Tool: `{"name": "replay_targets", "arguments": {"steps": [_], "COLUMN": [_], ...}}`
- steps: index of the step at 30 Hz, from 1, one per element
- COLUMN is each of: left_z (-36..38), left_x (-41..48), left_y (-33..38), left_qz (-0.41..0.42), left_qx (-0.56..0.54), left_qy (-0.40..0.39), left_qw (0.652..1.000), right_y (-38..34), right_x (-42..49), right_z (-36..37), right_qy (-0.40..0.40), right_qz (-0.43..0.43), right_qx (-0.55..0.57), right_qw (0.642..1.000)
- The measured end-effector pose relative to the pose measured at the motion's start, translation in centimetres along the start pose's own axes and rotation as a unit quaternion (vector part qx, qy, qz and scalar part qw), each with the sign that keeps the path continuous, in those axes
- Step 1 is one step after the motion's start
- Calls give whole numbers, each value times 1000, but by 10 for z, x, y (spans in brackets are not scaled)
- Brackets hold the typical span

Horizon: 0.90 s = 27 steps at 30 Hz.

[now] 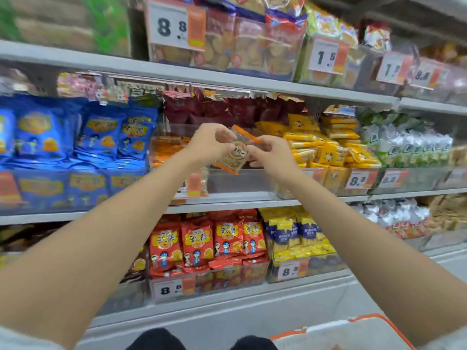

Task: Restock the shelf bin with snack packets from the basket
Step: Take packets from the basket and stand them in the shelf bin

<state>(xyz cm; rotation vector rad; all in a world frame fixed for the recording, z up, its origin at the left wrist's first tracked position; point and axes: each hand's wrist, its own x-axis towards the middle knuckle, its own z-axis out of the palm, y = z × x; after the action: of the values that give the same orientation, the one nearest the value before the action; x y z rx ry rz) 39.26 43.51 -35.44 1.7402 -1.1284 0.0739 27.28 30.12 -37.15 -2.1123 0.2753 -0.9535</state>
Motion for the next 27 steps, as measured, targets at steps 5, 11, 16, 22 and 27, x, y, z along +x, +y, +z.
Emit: {"name": "replay_targets", "arguments": {"steps": [5, 11, 16, 22, 27], "left_z": [-46, -54, -53, -47, -49], "left_x": [16, 22, 23, 28, 30], "left_y": [-16, -57, -80, -87, -83], "left_qz": [-6, -58, -79, -116, -134], "left_qx": [108, 216, 207, 240, 231], "left_qy": [-31, -98, -104, -110, -128], "left_qw": [994, 970, 970, 957, 955], "right_y": [-7, 9, 7, 14, 16], "right_x": [38, 47, 61, 66, 66], "right_z": [41, 73, 91, 98, 95], "right_qy": [-25, -139, -193, -232, -229], "right_qz": [-28, 3, 60, 151, 138], "right_qx": [-35, -141, -201, -197, -200], "right_qw": [999, 980, 959, 941, 943]}}
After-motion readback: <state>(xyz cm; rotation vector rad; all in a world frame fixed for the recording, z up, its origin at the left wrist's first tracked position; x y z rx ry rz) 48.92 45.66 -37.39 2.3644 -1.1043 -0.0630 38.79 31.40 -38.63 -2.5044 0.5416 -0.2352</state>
